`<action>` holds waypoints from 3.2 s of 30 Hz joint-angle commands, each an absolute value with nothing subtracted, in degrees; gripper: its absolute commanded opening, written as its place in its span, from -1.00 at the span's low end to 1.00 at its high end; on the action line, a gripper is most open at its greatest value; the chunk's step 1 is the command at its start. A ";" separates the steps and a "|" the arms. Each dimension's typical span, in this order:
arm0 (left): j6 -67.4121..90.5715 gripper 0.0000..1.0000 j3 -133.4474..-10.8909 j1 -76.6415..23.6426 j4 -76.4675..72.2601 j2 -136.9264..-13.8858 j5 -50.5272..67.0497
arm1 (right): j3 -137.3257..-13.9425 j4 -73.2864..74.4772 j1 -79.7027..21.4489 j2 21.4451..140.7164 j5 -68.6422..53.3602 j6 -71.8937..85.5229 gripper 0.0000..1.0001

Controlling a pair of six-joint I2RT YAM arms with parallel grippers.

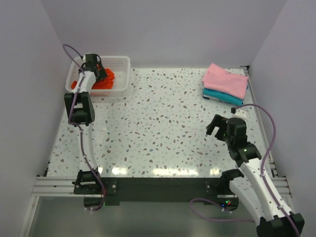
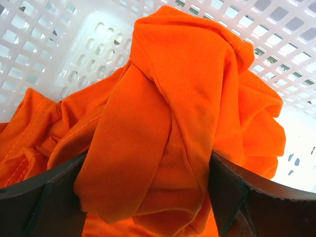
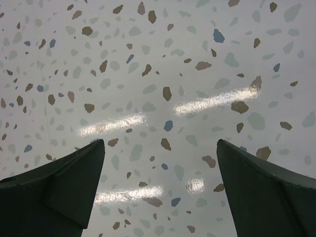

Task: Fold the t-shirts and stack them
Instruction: Grab the tshirt from the pile, then move the tshirt to the center of the board

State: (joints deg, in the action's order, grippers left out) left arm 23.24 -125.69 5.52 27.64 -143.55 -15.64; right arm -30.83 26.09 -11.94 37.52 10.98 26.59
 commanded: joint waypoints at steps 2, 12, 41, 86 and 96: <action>21.62 0.50 -126.47 6.59 27.16 -145.90 -13.54 | -30.94 24.52 -11.95 37.62 12.39 26.28 0.98; 23.38 -0.51 -125.77 6.50 25.93 -138.96 -11.60 | -30.67 24.34 -11.95 37.79 12.04 26.28 0.98; 28.47 -1.00 -121.03 5.71 19.78 -105.48 3.06 | -29.44 22.41 -11.95 37.79 9.93 27.07 0.98; 50.27 -0.65 -53.28 -34.73 18.54 -70.06 -20.57 | -29.27 24.00 -11.87 34.89 7.47 26.98 0.98; 53.52 1.00 -49.30 -25.14 30.92 -62.58 -32.60 | -30.06 24.61 -11.87 38.23 5.19 26.54 0.98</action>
State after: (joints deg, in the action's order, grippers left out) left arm 50.68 -47.09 -26.24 25.58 -65.19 -25.78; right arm -28.67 25.71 -11.94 37.89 6.50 26.92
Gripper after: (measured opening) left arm 0.995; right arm 0.987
